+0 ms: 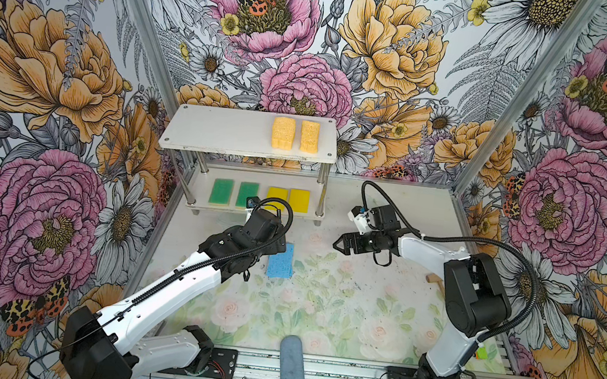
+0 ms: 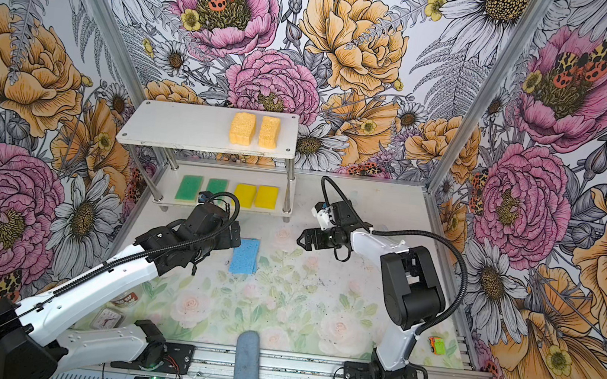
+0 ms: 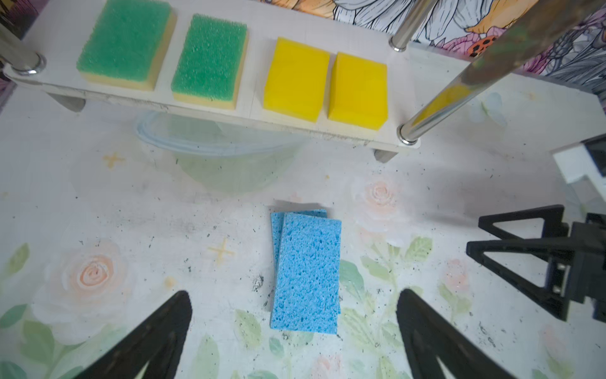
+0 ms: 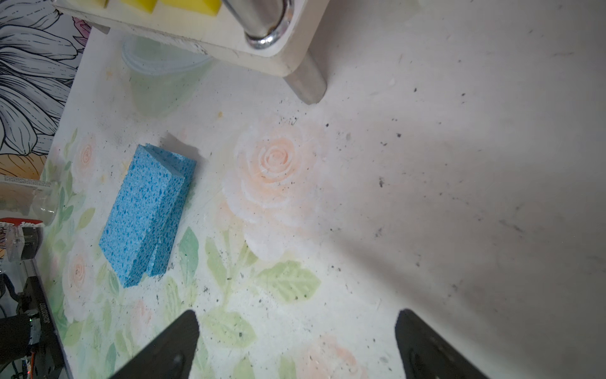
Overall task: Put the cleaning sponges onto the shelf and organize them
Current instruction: 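Move the left gripper down over the blue sponge on the table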
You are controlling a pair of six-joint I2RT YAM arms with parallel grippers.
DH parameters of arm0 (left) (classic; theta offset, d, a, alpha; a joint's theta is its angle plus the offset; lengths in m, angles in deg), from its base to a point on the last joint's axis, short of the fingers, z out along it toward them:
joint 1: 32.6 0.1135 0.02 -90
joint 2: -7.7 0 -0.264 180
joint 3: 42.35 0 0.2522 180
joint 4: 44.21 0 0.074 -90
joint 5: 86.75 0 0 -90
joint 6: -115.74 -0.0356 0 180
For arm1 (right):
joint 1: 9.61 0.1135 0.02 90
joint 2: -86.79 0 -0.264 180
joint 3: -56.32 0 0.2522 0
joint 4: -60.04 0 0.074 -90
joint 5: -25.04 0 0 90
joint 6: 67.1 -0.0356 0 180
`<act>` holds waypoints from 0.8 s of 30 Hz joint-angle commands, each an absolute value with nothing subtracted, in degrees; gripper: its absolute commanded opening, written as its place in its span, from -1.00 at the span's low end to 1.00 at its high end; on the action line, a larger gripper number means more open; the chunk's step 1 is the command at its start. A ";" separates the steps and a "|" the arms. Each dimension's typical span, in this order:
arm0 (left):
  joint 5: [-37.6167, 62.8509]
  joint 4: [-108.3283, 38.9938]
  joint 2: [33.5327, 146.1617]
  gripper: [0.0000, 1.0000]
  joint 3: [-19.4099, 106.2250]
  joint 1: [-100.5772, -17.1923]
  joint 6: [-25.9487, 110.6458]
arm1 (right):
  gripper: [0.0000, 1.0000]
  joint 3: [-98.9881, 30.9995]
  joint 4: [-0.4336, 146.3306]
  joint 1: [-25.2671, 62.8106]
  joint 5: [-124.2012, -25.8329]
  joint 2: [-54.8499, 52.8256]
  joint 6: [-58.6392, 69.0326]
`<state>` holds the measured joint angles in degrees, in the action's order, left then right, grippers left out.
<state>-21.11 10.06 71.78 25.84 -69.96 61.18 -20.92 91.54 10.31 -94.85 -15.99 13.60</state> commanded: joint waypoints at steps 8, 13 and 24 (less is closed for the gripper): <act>-19.25 -1.30 76.32 0.97 18.21 -71.74 67.23 | 0.91 -23.18 90.59 11.13 -95.53 -18.75 12.58; -19.80 -1.71 83.16 0.94 19.89 -74.10 66.88 | 0.91 -23.11 90.59 11.23 -95.24 -18.87 12.35; -20.48 -1.94 93.70 0.98 22.46 -75.55 67.34 | 0.91 -22.75 90.59 11.27 -94.98 -18.94 12.64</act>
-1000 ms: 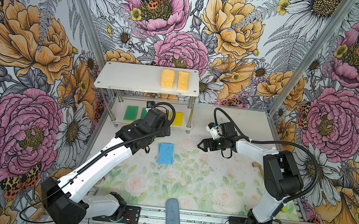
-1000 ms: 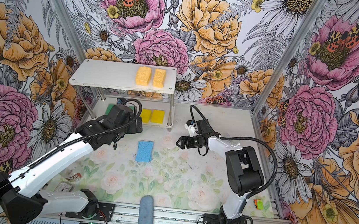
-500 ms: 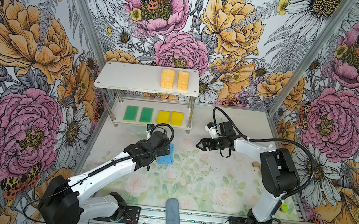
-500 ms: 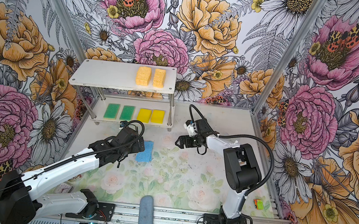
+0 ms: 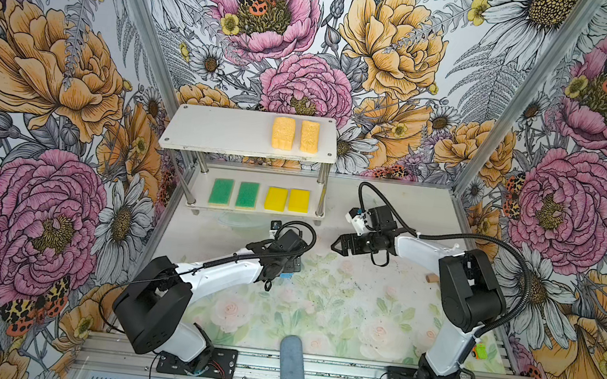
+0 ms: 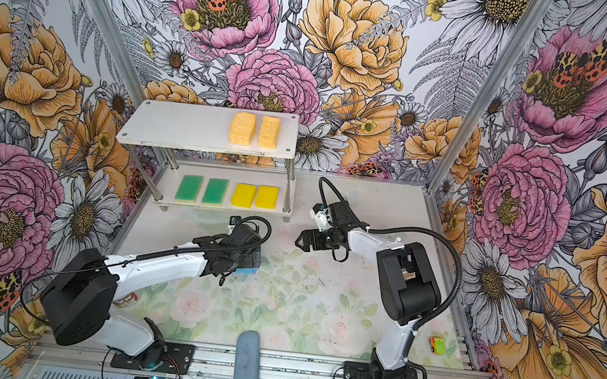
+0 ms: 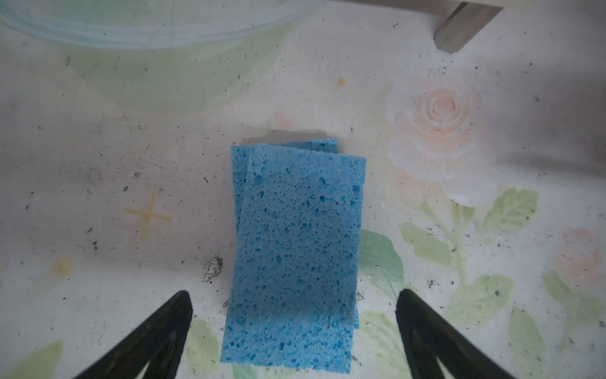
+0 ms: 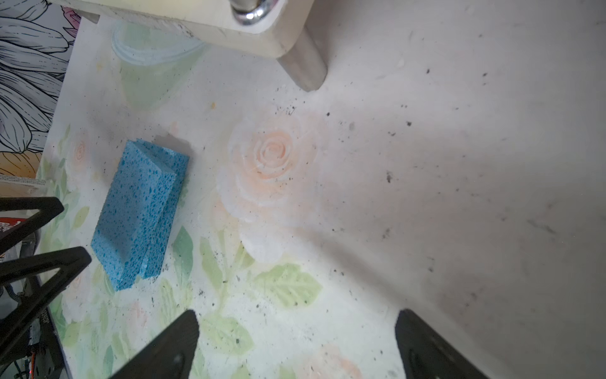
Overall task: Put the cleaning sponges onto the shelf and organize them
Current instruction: 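Move the left gripper down over the blue sponge on the table, then close the left gripper on the blue sponge and lift it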
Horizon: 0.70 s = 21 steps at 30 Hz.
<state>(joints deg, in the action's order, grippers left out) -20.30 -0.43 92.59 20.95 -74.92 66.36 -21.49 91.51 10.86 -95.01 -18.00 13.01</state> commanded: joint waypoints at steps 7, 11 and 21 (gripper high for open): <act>-19.67 -3.69 98.13 0.98 22.37 -75.75 67.31 | 0.91 -22.82 90.66 11.30 -95.02 -19.12 12.79; -18.84 -5.04 99.45 0.97 22.21 -75.79 67.23 | 0.91 -22.50 90.59 11.30 -95.02 -18.86 12.81; -18.46 -5.81 101.40 0.86 22.82 -75.95 67.23 | 0.91 -21.88 90.59 11.23 -94.57 -18.24 12.88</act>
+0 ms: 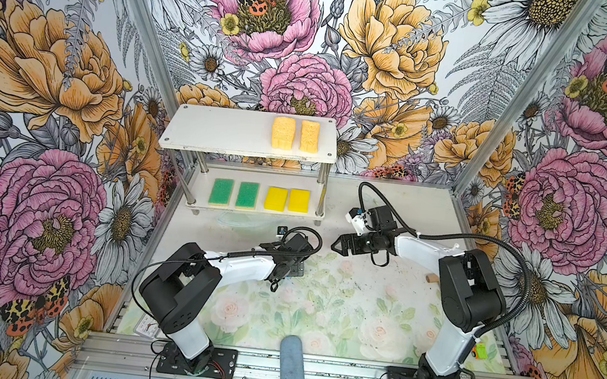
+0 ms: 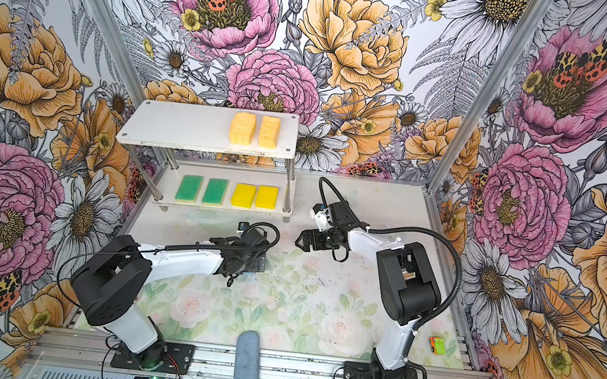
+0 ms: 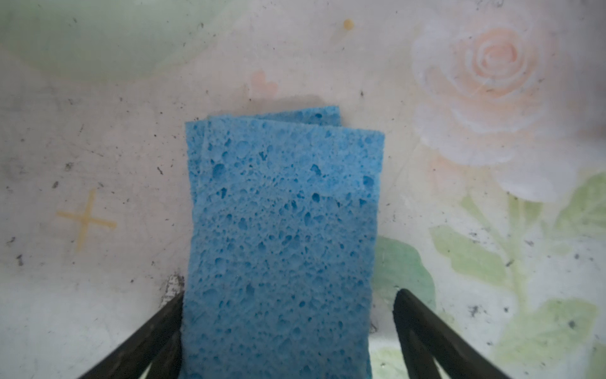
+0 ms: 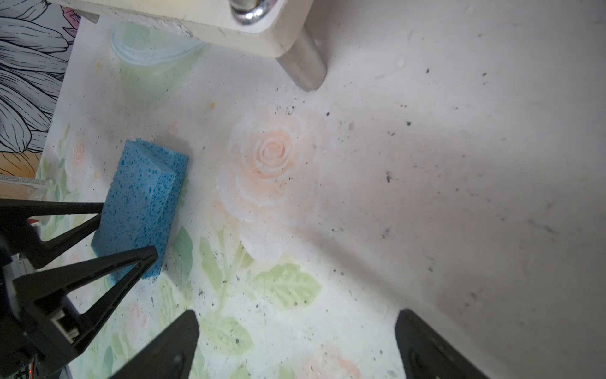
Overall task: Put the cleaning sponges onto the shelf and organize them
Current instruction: 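Close the left gripper on the blue sponge and lift it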
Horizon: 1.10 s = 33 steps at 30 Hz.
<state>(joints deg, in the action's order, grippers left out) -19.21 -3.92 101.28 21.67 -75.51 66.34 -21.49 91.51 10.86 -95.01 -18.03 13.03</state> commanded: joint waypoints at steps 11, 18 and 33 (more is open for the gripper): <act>-18.81 -5.75 101.35 0.67 22.65 -75.73 67.93 | 0.91 -21.95 90.59 11.22 -94.58 -18.42 12.70; -18.97 -5.72 101.97 0.59 22.50 -75.84 68.19 | 0.91 -21.95 90.59 11.30 -94.51 -18.33 12.70; -20.40 -5.78 100.39 0.68 20.80 -76.28 68.70 | 0.92 -21.95 90.59 11.29 -94.60 -18.43 12.61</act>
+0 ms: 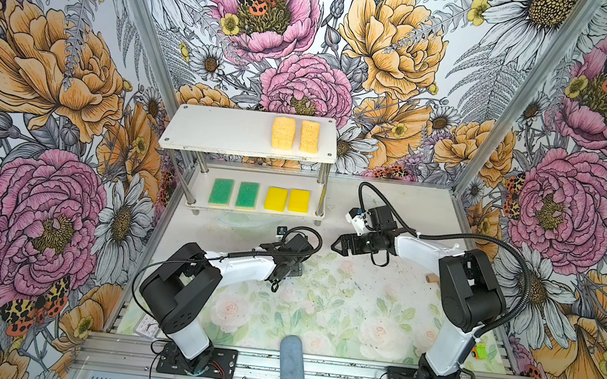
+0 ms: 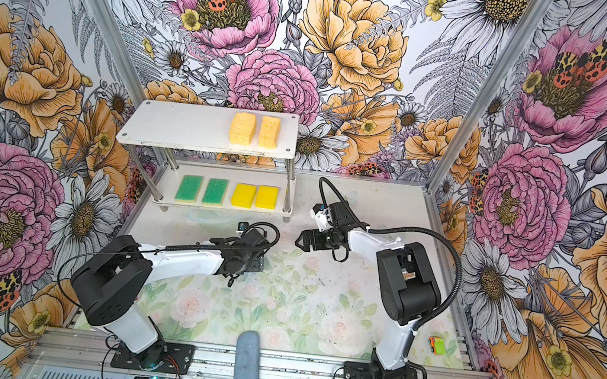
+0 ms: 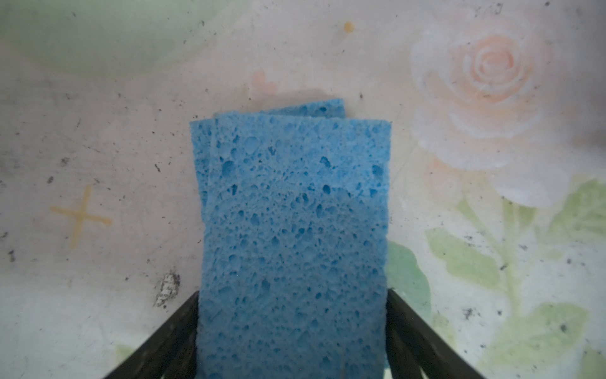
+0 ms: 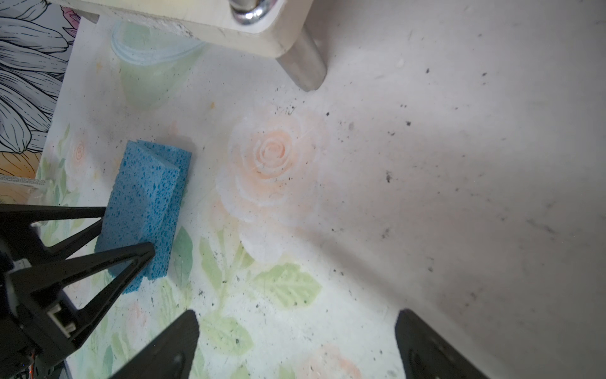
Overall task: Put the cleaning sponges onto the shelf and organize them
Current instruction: 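Close the left gripper on the blue sponge and lift it, then carry the blue sponge up to the shelf top with the left gripper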
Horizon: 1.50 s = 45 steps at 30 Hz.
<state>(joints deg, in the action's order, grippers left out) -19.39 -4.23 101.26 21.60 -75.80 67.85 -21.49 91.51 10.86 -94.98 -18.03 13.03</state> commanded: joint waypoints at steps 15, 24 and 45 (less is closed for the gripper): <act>-21.52 -5.75 99.74 0.65 19.66 -77.42 70.56 | 0.91 -21.91 90.60 11.30 -94.61 -18.50 12.61; -22.45 -5.71 98.62 0.42 19.36 -77.51 71.09 | 0.91 -21.78 90.65 11.26 -94.51 -18.33 12.54; -23.08 3.09 87.72 0.38 23.39 -75.91 67.67 | 0.91 -22.57 90.65 11.25 -95.14 -18.50 12.61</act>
